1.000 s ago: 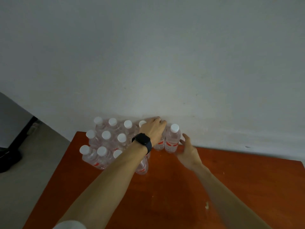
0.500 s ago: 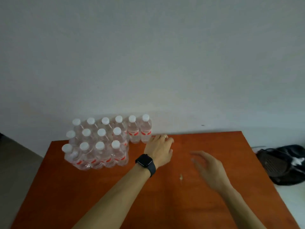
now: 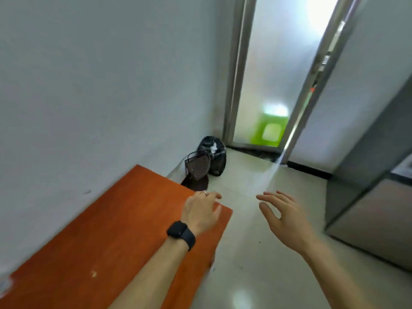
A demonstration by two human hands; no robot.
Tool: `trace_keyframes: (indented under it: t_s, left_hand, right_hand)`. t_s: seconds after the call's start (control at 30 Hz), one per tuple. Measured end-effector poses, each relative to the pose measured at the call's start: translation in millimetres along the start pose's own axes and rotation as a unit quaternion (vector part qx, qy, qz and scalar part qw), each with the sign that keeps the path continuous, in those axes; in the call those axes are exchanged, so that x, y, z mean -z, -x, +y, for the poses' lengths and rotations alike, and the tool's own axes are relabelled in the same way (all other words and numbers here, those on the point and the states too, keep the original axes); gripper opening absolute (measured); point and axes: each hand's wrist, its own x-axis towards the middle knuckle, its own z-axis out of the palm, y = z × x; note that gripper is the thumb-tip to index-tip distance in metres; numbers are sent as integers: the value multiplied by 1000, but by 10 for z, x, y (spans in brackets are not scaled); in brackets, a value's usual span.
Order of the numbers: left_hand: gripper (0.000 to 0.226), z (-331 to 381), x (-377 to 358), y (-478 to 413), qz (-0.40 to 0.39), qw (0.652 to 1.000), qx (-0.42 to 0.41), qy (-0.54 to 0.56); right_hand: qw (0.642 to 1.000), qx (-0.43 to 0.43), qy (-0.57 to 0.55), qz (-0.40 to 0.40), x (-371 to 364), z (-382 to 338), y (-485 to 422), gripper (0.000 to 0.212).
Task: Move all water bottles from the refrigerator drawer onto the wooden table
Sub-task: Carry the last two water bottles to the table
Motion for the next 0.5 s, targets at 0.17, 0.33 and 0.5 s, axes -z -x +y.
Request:
trace_keyframes:
  t_s: [0.17,0.33,0.5]
  left_hand:
    - [33,1713,-391,-449,-5,993,-108,50]
    - [31,3290,-774,-782,-27,973,-221,51]
    - [30,4563,-1140,-1077,-49,947,-313,55]
  right_hand:
    - [993,-83,-9,82,1031,1320,657,36]
    - [972,-162,4,170,1897,2391,1257,30]
    - [942,-248,-11,225,2509,3170,1650,31]
